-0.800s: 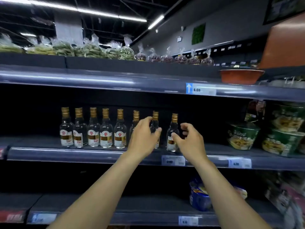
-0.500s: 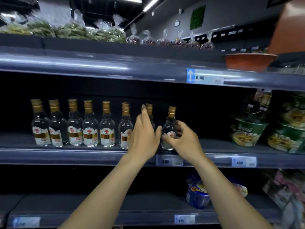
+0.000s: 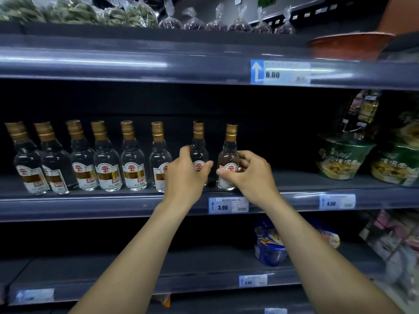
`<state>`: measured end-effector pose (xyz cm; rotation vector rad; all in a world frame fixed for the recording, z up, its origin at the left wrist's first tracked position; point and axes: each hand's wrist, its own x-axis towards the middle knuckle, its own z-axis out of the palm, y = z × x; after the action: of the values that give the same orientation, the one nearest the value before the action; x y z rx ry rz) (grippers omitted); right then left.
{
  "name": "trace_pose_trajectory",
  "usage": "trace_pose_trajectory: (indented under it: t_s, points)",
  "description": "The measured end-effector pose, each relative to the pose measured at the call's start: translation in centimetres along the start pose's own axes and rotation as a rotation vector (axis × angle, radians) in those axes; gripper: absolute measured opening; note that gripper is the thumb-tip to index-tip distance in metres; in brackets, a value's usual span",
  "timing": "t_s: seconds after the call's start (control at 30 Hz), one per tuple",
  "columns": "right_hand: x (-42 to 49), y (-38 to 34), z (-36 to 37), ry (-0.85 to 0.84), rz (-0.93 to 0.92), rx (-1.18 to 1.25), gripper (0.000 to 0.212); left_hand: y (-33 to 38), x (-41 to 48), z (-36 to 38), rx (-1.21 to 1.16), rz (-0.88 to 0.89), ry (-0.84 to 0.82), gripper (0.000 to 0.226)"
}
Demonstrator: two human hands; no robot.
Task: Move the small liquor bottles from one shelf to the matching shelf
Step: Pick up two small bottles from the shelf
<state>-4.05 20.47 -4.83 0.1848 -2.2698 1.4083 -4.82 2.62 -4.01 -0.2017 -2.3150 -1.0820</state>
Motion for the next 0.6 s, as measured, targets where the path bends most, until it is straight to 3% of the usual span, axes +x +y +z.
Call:
trace_pose_trajectory:
  t_s: [0.13,0.3,0.6]
  points:
    - [-0.7,-0.7,-0.7,0.042,-0.013,-0.009,0.052,0.2,0.0,-0.7,-0.088,0.002,-0.046,0.047]
    - [-2.1,-2.1,-4.5,0.165,-0.068,0.038,0.035,3.1,-0.6,-1.2,-0.177,0.116,-0.001,0.042]
    - [-11.2,-0.7,-19.4,0.312,-0.031,0.044,0.038,15.4,-7.5,4.8,-0.396,0.199,-0.232,0.034]
